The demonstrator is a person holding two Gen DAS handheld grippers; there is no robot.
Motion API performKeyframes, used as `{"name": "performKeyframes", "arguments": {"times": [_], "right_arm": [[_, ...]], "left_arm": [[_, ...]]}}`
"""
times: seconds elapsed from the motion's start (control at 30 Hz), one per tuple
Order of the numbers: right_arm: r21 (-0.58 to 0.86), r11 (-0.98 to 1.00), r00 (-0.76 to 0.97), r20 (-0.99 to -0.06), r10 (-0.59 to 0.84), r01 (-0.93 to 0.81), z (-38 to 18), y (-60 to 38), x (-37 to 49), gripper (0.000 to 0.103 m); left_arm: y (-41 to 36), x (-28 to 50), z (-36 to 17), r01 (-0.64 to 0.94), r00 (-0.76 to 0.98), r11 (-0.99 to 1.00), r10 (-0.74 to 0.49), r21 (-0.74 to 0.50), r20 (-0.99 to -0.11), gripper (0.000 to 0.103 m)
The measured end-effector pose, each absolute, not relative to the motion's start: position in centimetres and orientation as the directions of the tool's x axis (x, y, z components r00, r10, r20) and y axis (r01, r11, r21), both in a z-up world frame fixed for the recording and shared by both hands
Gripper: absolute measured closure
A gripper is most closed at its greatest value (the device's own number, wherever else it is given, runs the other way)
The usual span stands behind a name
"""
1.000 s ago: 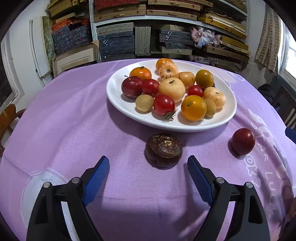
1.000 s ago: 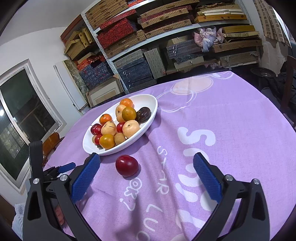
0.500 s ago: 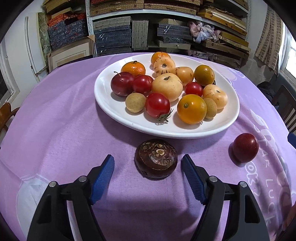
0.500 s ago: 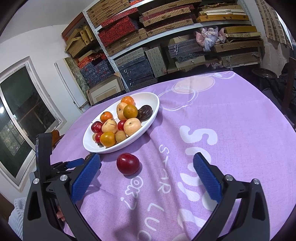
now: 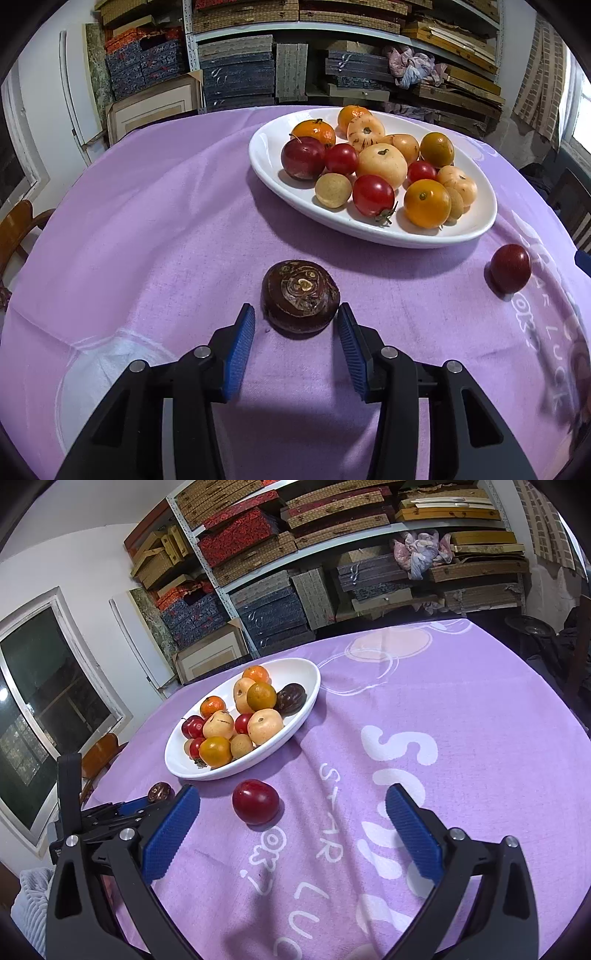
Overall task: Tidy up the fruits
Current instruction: 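Grasp a dark brown round fruit with the left tool while the right tool grasps a red plum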
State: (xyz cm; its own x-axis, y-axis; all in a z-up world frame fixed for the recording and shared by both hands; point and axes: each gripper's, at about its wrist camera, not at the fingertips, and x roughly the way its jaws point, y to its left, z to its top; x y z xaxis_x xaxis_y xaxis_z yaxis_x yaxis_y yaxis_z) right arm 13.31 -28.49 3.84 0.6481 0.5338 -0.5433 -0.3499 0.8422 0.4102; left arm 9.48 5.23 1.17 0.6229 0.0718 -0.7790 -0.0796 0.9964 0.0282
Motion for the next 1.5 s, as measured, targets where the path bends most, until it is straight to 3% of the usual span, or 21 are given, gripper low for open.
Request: {"name": "performKeyframes", "arguments": {"times": [0.13,0.4,0.5,0.77,0.9,1.13,1.37,1.47,1.5], "right_arm": [[0.398,0.846,0.645,-0.550,0.530,-0.355,3.7,-28.1,13.2,0.004],[0.391,0.848,0.639,-0.559,0.528,-0.359,3.6,-27.8,13.1,0.004],[0.380,0.849,0.642,-0.557,0.526,-0.366,3.7,-27.7,12.9,0.004],[0.376,0.849,0.635,-0.564,0.528,-0.372,3.6,-27.5,12.9,0.004],[0.371,0.839,0.612,-0.575,0.544,-0.397,3.6,-27.0,12.8,0.004],[0.195,0.845,0.618,-0.604,0.503,-0.498,3.7,-23.8,11.2,0.004],[0.110,0.847,0.624,-0.628,0.465,-0.520,3.1,-21.7,11.6,0.004],[0.113,0.836,0.605,-0.640,0.475,-0.537,2.9,-20.6,12.3,0.010],[0.107,0.826,0.586,-0.656,0.476,-0.553,2.7,-19.9,12.5,0.026]], "left_arm": [[5.7,10.0,1.1,-0.102,0.619,0.995,0.077,0.017,-0.782,0.047],[4.4,11.2,1.2,-0.072,0.621,0.997,0.054,0.011,-0.782,0.046],[4.5,11.1,1.3,-0.068,0.625,0.998,0.056,0.018,-0.778,0.058],[5.4,9.8,2.3,-0.102,0.665,0.995,0.085,0.022,-0.742,0.059],[5.0,6.4,3.7,-0.075,0.678,0.997,0.040,-0.015,-0.734,0.059],[2.6,-0.1,2.7,-0.031,0.681,0.999,0.042,0.029,-0.731,0.059],[3.0,0.1,1.5,-0.019,0.641,0.999,-0.019,-0.040,-0.767,0.059],[3.2,0.1,1.3,-0.026,0.635,0.998,-0.030,-0.060,-0.772,0.058],[3.2,0.1,1.2,-0.026,0.634,0.998,-0.026,-0.055,-0.773,0.058]]}}
